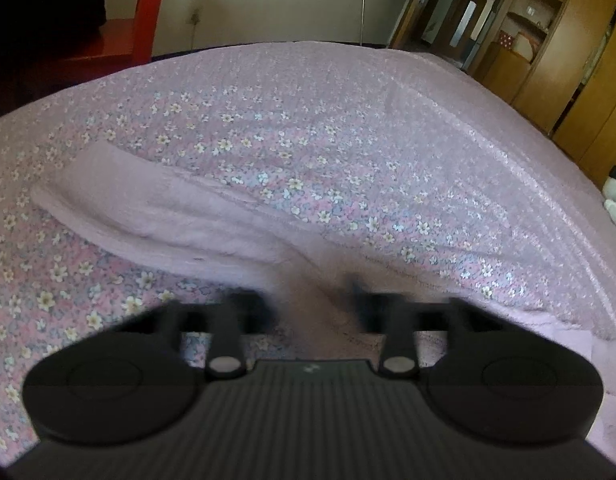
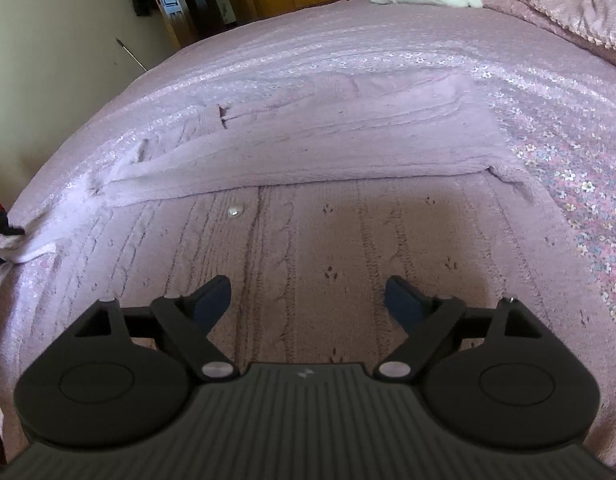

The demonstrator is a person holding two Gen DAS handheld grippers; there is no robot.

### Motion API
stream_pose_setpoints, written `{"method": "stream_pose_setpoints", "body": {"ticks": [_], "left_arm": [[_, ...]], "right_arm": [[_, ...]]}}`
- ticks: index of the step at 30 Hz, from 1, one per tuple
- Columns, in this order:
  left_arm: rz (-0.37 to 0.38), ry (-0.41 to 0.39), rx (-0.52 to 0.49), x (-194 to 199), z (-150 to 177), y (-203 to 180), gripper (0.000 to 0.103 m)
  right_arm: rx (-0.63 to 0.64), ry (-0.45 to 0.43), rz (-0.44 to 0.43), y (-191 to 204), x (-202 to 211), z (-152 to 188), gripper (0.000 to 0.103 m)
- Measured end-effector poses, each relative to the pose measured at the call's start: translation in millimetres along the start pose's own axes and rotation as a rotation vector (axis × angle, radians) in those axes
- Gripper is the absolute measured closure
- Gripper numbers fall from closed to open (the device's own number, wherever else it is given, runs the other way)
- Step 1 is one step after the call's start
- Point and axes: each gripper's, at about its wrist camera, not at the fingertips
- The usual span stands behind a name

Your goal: Fold small clothes

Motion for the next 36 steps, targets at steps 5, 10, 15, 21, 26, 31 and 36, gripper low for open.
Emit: {"method": "stream_pose_setpoints", "body": {"ticks": [5,10,15,21,26,31,36], "left_arm": [[0.101,-0.107,-0.028,31.9,-6.0,-1.1,0.094],[0.190,-0.205,-0.112,76.3,-15.1,-24.9,0.094],[0.309,-0.254,-0.148,113.3,-17.3,-62.9,0.094],[0.498,-0.245,-0.199,146.3,11.6,-123.6,0.094],[0.613,-0.140,-0.245,150.5,62.1,-174.0,0.094],[0.626,-0.007,-0.281,130.8,120.1,-202.8,0.094],[0.568,0.109,-0.376,103.6,163.5,-210.5,0.093]], "right_arm": [[-0.053,-0.002,-0.023,-5.5,5.6,-2.9,0.014],[-0.063,-0.014,-0.033,-7.9,10.9,-3.4,0.014],[-0.076,-0.027,-0.039,-11.8,16.2,-3.7,0.014],[-0.089,-0.043,-0.034,-19.7,24.5,-3.2,0.014],[-0.112,-0.045,-0.025,-28.5,27.6,-0.5,0.014],[-0.119,-0.032,-0.034,-32.5,29.7,3.7,0.014],[-0.123,-0.028,-0.043,-33.2,30.0,7.1,0.014]]}}
Point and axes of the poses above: each gripper's, at about its wrist camera, not at the fingertips, and x roughly against the way its jaws point, y to its left, z to its underside, and after that the axes turned 6 degrees about -y, right-handed
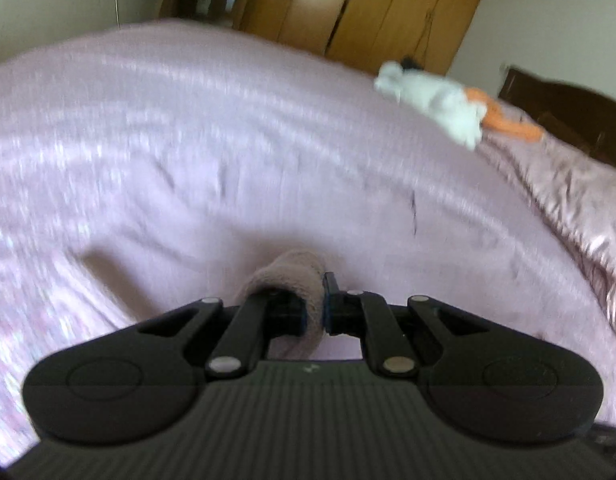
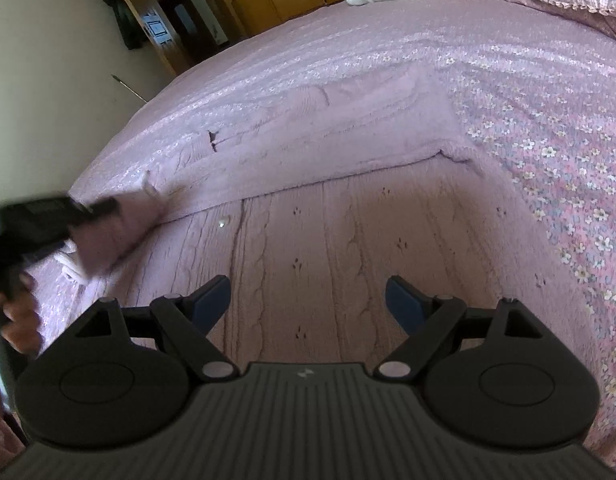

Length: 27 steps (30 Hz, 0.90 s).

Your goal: Fold small clothes

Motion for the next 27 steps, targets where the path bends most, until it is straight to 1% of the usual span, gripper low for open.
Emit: {"method": "stream_pose_setpoints", "body": {"ticks": [2,4,6,8,11,16,19,23,26,27], "left_arm": [[0.012,0.039,0.019,-2.6,7.8,3.6,0.091],[0.031,0.060,0.026,0.2,10.1,6.6,0.090],[0.032,0.078,0.020,7.8,11.5,10.1,0.085],[0.025,0.078,0.006,16.8,14.0,10.5,0.076],[0.026,0.084,-0.016,34.9,19.7,13.2,0.070],[0.006,0.087,0.014,55.1,25.3,23.2,0.068],[-0.044,0.083,0.017,62.9,29.7,33.7,0.068],[-0.093,0.086,0.029,66.1,32.1,47.7,0.068],[-0.097,0.082,0.051,67.1,33.3,56.0,0.068],[-0.095,0.081,0.053,66.9,33.5,57.6,0.068]], "right_arm": [[0.005,0.006,-0.004,1.2,-0.5,-0.3,0.014],[0.019,0.013,-0.015,4.3,-3.4,-3.6,0.014],[0.032,0.018,-0.031,10.1,-7.0,-8.5,0.014],[0.036,0.029,-0.058,17.4,-13.6,-14.4,0.014],[0.033,0.058,-0.117,33.5,-27.4,-23.3,0.014],[0.048,0.122,-0.212,71.0,-57.3,-34.4,0.014],[0.042,0.175,-0.246,92.6,-81.1,-34.3,0.014],[0.021,0.237,-0.267,114.8,-109.2,-31.5,0.014],[0.073,0.237,-0.257,130.9,-119.6,-29.8,0.014],[0.089,0.238,-0.256,134.9,-121.1,-30.0,0.015]]}}
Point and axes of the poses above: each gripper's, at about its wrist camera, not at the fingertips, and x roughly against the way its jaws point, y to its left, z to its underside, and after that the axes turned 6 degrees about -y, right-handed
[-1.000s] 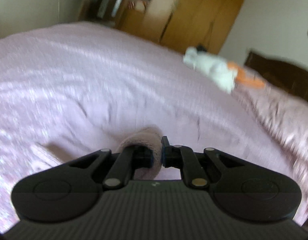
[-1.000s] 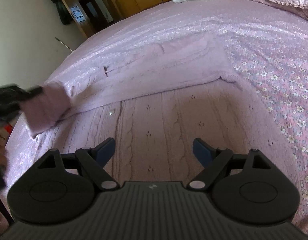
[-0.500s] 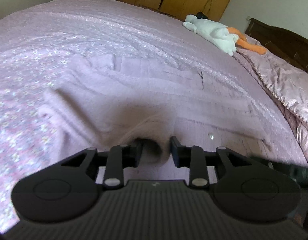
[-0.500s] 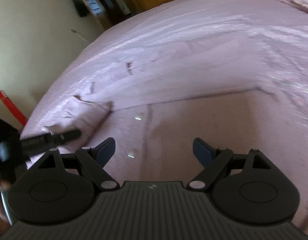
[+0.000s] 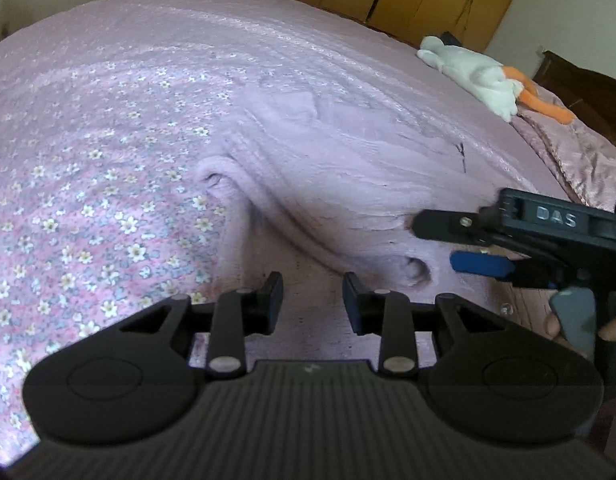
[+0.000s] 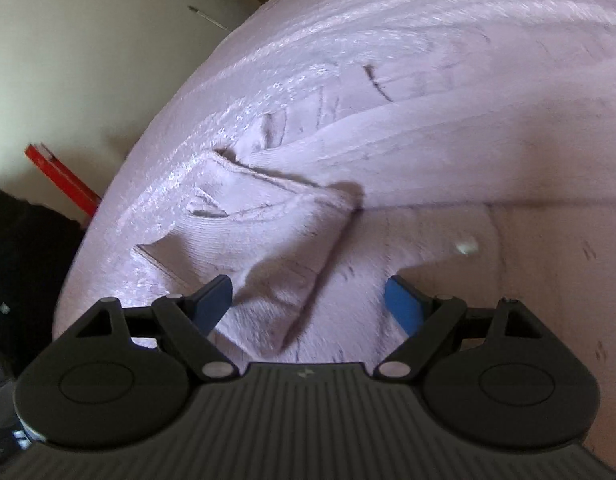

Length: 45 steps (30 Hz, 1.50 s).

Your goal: Fold small clothes

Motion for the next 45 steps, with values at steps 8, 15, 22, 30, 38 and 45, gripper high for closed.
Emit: {"method": "stream_pose_setpoints", "body": {"ticks": [8,15,22,30,38,45], "left_arm": [[0.128,-0.019,0.004,-9.3,-8.7,2.3,0.068],[0.097,-0.011,-0.037,-25.2,-17.0,-3.1,0.068],[0.083,-0.007,-0.001,-36.2,-18.0,2.4,0.068],[0.064,-0.008,-0.017,-37.7,-19.7,-1.4,0.068],[0.048,-0.027,-0.020,-39.4,-22.1,-6.5,0.068],[0.051,-0.033,0.001,-35.8,-20.0,2.3,0.068]], "right_arm": [[0.119,0.072,0.068,26.6,-24.5,-19.9,0.090],[0.343,-0.088,0.076,60.0,20.3,-81.5,0.094],[0.364,-0.089,0.220,14.0,17.3,-100.1,0.094],[0.262,-0.051,0.308,-43.7,-5.0,-75.0,0.058],[0.412,-0.083,0.169,12.7,17.3,-60.4,0.045],[0.474,0.056,0.089,54.5,-37.1,-29.3,0.044]]}}
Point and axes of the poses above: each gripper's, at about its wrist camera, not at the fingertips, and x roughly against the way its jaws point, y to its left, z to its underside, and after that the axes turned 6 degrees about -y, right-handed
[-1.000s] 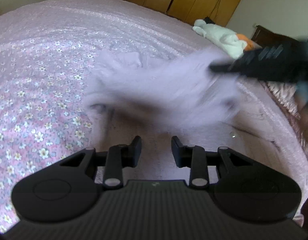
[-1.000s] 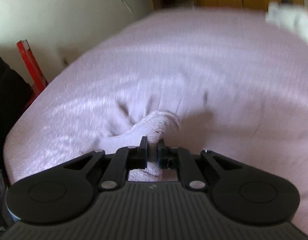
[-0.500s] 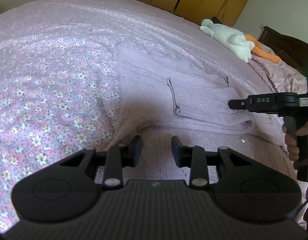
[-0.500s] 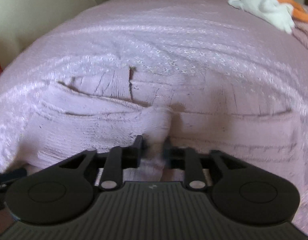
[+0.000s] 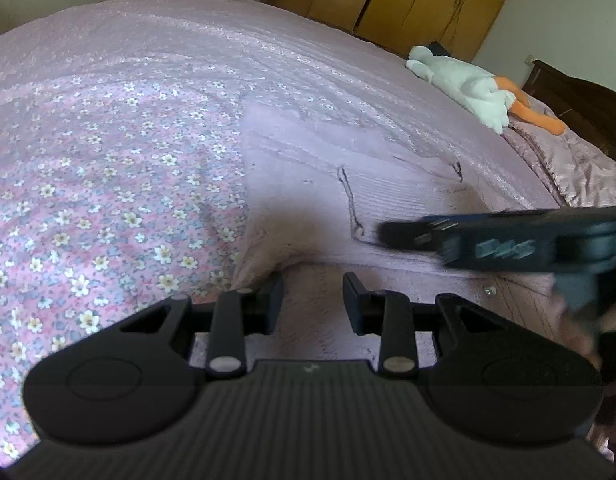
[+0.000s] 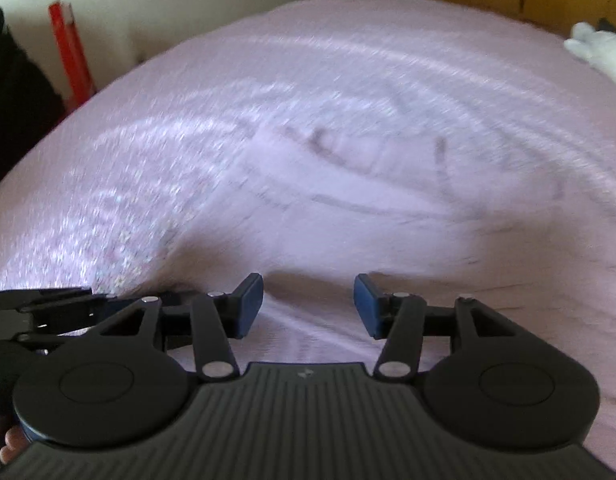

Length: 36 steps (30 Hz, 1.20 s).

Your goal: Fold small clothes

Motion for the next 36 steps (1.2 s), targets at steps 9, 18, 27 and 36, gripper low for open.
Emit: {"method": "stream_pose_setpoints", "body": {"ticks": [9,18,27,36], "left_arm": [[0.012,-0.004,0.048,1.2,0.7,1.8,0.068],[0.022,-0.030,0.278,-16.6,-8.8,16.0,0.068],[-0.079,-0.122,0.420,-11.5,-6.4,30.1,0.085],[-0.070,-0.068,0.387,-7.9,-11.1,19.8,0.086]], "right_arm": [[0.074,-0.054,0.099,3.2,-8.7,2.7,0.094],[-0.105,-0.279,0.139,-65.3,79.5,-22.8,0.095],[-0.377,-0.409,0.317,-179.0,145.3,20.1,0.095],[-0.617,-0.265,0.342,-235.4,112.4,119.0,0.093]]}}
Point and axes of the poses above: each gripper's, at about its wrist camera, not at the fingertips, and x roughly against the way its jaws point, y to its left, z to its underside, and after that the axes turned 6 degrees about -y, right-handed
